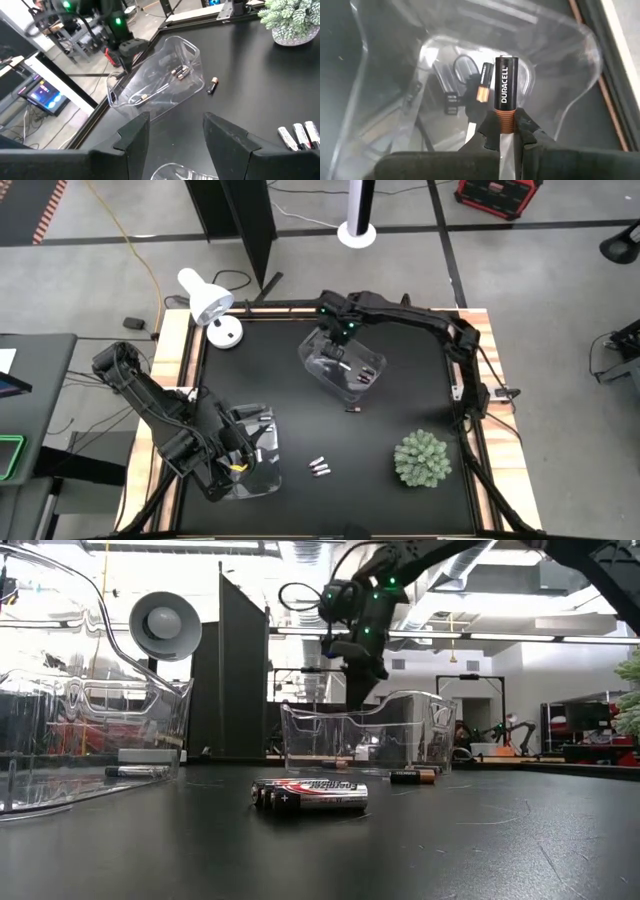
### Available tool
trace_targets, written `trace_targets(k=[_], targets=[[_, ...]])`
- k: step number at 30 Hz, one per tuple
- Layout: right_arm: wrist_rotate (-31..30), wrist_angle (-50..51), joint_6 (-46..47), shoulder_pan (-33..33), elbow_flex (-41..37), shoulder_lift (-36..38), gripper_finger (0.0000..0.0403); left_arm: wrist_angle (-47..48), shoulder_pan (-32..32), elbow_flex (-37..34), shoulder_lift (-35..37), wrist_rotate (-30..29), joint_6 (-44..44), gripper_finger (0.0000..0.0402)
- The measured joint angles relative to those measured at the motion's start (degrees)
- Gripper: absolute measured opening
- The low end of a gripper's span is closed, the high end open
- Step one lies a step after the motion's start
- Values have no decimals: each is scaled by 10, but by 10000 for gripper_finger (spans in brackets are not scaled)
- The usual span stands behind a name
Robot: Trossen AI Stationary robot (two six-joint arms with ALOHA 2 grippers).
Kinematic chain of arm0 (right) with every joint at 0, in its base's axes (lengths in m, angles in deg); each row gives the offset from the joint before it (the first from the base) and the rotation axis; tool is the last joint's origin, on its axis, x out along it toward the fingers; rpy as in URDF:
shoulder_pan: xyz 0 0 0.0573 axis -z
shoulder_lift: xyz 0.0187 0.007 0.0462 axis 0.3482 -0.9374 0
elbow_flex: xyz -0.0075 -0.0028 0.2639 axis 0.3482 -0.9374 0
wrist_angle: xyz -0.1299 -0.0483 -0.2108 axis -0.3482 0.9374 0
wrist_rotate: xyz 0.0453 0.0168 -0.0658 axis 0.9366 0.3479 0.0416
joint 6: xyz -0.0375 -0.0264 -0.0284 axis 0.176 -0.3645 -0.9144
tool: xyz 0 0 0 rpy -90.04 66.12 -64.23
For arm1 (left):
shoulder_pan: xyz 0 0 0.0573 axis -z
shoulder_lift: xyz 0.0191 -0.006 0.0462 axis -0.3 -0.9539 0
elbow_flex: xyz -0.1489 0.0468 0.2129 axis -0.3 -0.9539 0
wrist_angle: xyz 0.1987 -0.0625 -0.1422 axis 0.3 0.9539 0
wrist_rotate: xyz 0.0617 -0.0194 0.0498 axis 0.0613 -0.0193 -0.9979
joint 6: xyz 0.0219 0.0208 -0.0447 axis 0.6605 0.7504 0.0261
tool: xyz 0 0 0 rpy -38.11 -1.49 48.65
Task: Sort batteries
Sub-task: Put the black battery into the top transparent bin
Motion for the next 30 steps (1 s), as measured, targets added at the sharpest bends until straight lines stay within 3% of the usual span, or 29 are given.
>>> trace_targets(k=[18,30], targets=[[-3,-26,49,-3,-14,-85,16,-1,0,0,0,0,-1,177],[-4,-48,50,0,-14,-83,78,-1,0,0,0,0,0,177]])
